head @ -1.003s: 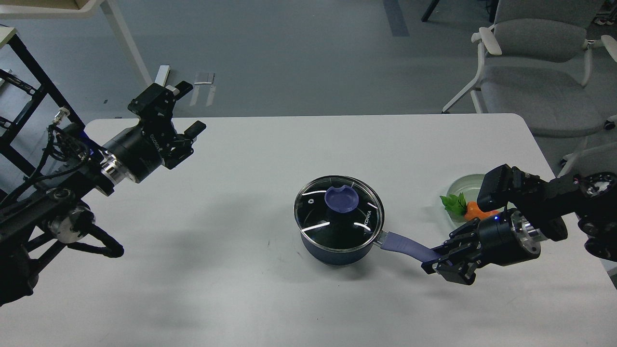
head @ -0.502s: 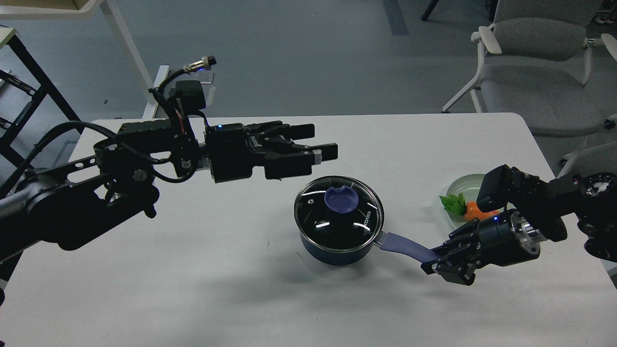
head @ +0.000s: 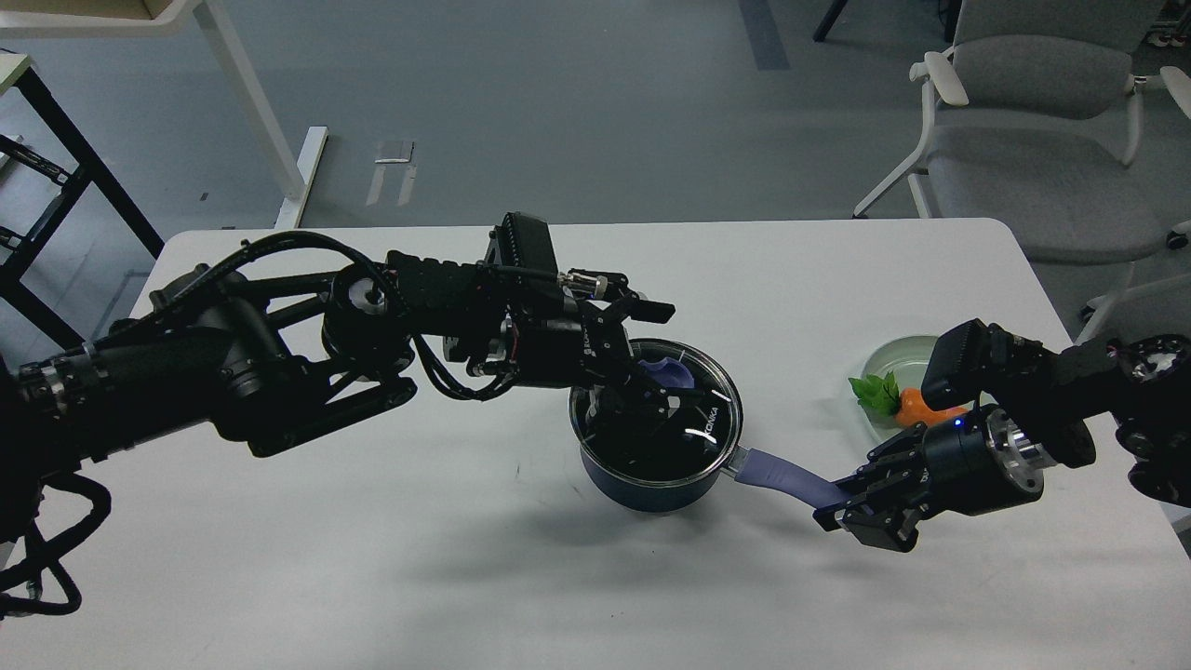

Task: Open pot lid
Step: 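Lower the left gripper onto the blue lid knob and grasp it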

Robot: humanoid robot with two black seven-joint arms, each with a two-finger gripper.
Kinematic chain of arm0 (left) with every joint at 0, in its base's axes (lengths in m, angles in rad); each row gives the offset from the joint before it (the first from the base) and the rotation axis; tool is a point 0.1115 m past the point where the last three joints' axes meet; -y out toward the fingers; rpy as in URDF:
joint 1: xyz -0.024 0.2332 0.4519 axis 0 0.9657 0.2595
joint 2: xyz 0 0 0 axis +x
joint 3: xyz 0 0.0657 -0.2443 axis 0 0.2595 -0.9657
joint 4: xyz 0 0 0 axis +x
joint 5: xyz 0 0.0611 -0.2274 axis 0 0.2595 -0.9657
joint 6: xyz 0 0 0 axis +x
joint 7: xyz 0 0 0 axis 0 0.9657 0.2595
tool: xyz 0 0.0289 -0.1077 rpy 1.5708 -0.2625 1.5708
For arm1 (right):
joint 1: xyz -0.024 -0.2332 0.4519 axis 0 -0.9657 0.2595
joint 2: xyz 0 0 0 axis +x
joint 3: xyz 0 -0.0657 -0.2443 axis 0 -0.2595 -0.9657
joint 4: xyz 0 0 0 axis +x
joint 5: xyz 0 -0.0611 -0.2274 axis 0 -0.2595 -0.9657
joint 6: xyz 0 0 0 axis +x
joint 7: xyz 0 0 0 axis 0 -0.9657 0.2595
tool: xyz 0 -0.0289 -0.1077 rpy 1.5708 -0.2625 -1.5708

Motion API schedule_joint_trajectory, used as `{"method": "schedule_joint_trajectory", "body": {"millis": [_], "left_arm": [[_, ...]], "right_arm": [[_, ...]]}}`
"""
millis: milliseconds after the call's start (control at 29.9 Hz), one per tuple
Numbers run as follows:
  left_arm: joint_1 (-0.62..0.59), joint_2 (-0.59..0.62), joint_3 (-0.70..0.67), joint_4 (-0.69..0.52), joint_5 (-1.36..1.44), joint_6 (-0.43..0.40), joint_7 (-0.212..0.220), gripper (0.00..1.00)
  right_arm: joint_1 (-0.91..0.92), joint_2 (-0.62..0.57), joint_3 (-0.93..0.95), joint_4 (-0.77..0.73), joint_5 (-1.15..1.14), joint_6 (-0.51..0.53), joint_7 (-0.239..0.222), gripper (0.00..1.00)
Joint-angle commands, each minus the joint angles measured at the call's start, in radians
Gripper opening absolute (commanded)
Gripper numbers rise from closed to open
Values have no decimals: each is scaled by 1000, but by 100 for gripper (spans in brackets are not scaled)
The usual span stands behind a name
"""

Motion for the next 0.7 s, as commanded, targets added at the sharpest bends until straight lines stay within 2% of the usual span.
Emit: {"method": "schedule_joint_trajectory", "body": {"millis": [0,267,669], "left_arm": [[6,-12,28,21,5,1,0,99],[12,-46,29,80,8,1,0,99],[49,-46,31,88,29,1,0,97]], "right_arm": [[1,-1,0,0,0,0,0,34],[1,-1,2,0,2,0,0,34],[-1,-1,2,0,5,0,0,34]]}}
